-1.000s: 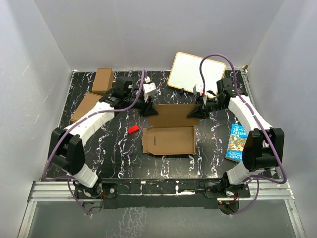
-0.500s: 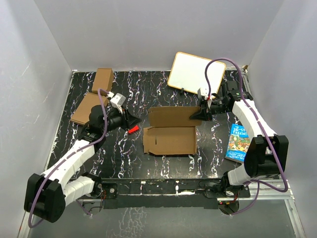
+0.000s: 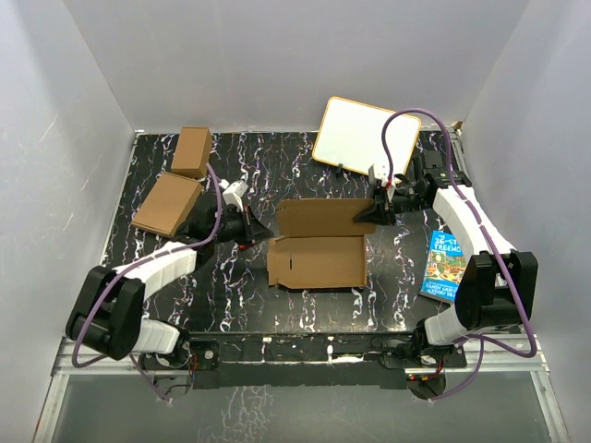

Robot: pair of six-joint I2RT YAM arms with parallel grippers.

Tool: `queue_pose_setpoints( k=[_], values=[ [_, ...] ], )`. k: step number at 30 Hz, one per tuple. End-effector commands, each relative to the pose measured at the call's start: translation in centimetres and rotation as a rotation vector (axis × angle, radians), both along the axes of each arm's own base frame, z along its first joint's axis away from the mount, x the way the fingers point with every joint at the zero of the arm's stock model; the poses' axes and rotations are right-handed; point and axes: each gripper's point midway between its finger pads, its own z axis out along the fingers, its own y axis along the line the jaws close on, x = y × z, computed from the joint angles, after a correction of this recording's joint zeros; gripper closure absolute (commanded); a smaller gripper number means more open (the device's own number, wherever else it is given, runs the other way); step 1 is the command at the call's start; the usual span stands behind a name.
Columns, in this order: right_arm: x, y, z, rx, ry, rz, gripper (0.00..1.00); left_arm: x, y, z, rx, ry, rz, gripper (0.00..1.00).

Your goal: Fold the paper box

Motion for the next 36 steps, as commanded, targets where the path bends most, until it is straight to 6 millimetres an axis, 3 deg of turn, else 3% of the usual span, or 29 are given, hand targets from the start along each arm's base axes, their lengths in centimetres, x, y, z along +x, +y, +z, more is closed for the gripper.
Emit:
queue_pose_setpoints(
  k=[1, 7, 15, 22, 31, 36],
  values=[
    [0.1, 0.5, 1.1, 0.064, -0.061, 0.035, 0.92, 0.8, -1.2, 0.7, -0.007, -0.043, -0.027, 1.00],
    [0.1, 0.5, 1.0, 0.065, -0.056, 0.035, 0.92, 0.5, -2.3, -1.2, 0.044, -0.023, -0.062, 1.00],
    [0.0, 0.5, 0.9, 0.065, -0.057, 0.036, 0.92, -0.3, -3.4, -1.2, 0.011, -0.014, -0.108, 1.00],
    [0.0, 0.5, 1.0, 0.066, -0.058, 0.035, 0.92, -1.5, -3.7, -1.5, 0.009, -0.028, -0.175, 0.94],
    [-0.9, 0.9, 1.8, 0.112, -0.048, 0.071, 0.92, -2.1, -2.9, -0.7, 0.095, -0.318, -0.303, 0.75],
    [-1.2, 1.0, 2.3, 0.125, -0.060, 0.086, 0.92, -2.6, -1.4, 1.9, 0.167, -0.602, -0.298, 0.59]
  ],
)
